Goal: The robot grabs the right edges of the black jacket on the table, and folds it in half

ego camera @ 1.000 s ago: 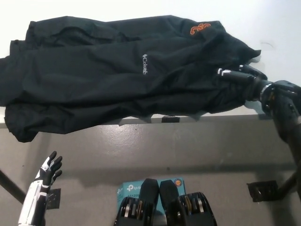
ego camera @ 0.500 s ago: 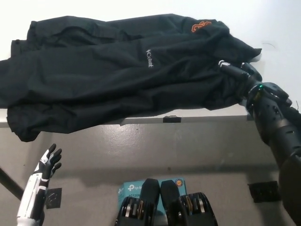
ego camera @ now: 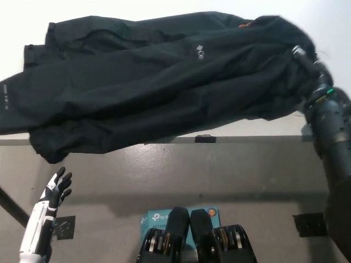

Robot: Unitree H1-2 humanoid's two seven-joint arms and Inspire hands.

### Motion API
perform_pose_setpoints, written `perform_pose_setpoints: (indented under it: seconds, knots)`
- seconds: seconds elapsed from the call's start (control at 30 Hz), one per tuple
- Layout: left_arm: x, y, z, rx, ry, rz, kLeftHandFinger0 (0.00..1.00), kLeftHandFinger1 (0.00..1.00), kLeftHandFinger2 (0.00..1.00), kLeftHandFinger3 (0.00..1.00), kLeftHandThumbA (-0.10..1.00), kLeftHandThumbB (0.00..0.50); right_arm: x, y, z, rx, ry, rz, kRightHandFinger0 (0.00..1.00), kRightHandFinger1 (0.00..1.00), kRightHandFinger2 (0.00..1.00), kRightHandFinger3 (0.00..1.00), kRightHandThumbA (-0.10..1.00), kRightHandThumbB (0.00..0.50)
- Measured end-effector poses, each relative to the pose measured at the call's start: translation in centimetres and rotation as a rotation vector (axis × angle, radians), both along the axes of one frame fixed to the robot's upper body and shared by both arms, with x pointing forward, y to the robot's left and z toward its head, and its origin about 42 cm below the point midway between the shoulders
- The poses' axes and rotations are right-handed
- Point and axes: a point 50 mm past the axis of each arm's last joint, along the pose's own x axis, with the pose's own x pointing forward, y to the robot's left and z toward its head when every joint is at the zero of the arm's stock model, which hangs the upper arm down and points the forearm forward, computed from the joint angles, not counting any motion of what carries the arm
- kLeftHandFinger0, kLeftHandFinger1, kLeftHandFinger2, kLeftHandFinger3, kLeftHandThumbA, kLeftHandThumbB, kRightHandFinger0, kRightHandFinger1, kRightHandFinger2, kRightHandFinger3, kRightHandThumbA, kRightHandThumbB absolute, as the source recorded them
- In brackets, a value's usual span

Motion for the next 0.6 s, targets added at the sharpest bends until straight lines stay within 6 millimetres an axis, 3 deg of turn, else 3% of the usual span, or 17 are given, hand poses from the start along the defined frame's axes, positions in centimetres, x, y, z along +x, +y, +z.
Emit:
perform_pose_setpoints:
  seconds: [0.03, 0.07, 0.1, 0.13, 0.2, 0.3, 0.33, 0.37, 0.4, 0.43, 0.47, 0.53, 0.6]
  knots:
    - [0.0, 0.0, 0.0, 0.0, 0.0, 0.0, 1.0, 1.0, 1.0, 1.0, 1.0, 0.175, 0.2, -0.6, 1.0, -0.004, -0.023, -0.01, 0.0, 0.09, 0.75, 0.55, -0.1, 0.073]
    - [0.0, 0.0, 0.0, 0.0, 0.0, 0.0, 1.0, 1.0, 1.0, 1.0, 1.0, 0.16, 0.3, -0.9, 1.6, -0.009, -0.037, -0.017, 0.0, 0.08, 0.74, 0.71, -0.1, 0.085]
    - [0.0, 0.0, 0.0, 0.0, 0.0, 0.0, 1.0, 1.0, 1.0, 1.0, 1.0, 0.163, 0.5, -1.3, 2.3, -0.013, -0.05, -0.024, 0.0, 0.08, 0.72, 0.97, -0.1, 0.08]
    - [0.0, 0.0, 0.0, 0.0, 0.0, 0.0, 1.0, 1.0, 1.0, 1.0, 1.0, 0.154, 0.6, -1.8, 3.1, -0.016, -0.066, -0.033, 0.0, 0.09, 0.74, 1.0, -0.1, 0.081]
    - [0.0, 0.0, 0.0, 0.0, -0.001, 0.0, 1.0, 1.0, 1.0, 1.0, 1.0, 0.163, 0.9, -2.5, 4.5, -0.023, -0.09, -0.047, 0.0, 0.04, 0.69, 1.0, -0.1, 0.094]
    - [0.0, 0.0, 0.0, 0.0, 0.0, 0.0, 1.0, 1.0, 1.0, 1.0, 1.0, 0.166, 1.0, -3.4, 6.2, -0.039, -0.127, -0.062, 0.0, 0.04, 0.73, 1.0, -0.1, 0.111]
    - [0.0, 0.0, 0.0, 0.0, 0.0, 0.0, 1.0, 1.0, 1.0, 1.0, 1.0, 0.166, 1.1, -3.5, 6.8, -0.045, -0.138, -0.063, 0.0, 0.08, 0.76, 0.75, -0.1, 0.13]
    - [0.0, 0.0, 0.0, 0.0, -0.001, 0.0, 1.0, 1.0, 1.0, 1.0, 1.0, 0.156, 1.1, -3.5, 7.2, -0.056, -0.145, -0.062, 0.0, 0.11, 0.77, 0.69, -0.1, 0.122]
    - [0.0, 0.0, 0.0, 0.0, -0.003, 0.0, 1.0, 1.0, 1.0, 1.0, 1.0, 0.152, 1.2, -3.5, 7.6, -0.069, -0.151, -0.059, 0.0, 0.22, 0.81, 0.77, -0.1, 0.147]
    - [0.0, -0.1, 0.1, -0.002, -0.012, 0.001, 1.0, 1.0, 1.0, 1.0, 1.0, 0.16, 1.2, -3.5, 7.9, -0.086, -0.158, -0.054, 0.0, 0.26, 0.81, 0.82, -0.1, 0.155]
    - [0.0, -0.1, 0.2, -0.004, -0.019, 0.003, 1.0, 1.0, 1.0, 1.0, 1.0, 0.151, 1.2, -3.5, 8.1, -0.094, -0.163, -0.052, 0.0, 0.29, 0.84, 0.78, -0.1, 0.134]
    - [-0.1, -0.4, 0.9, -0.01, -0.054, 0.008, 1.0, 1.0, 1.0, 1.0, 1.0, 0.154, 1.3, -3.4, 8.6, -0.125, -0.173, -0.042, 0.0, 0.31, 0.87, 0.9, -0.1, 0.096]
    - [-0.2, -0.8, 1.6, -0.014, -0.091, 0.008, 1.0, 1.0, 1.0, 1.0, 1.0, 0.13, 1.3, -3.1, 9.2, -0.161, -0.19, -0.031, 0.0, 0.3, 0.85, 0.97, -0.1, 0.098]
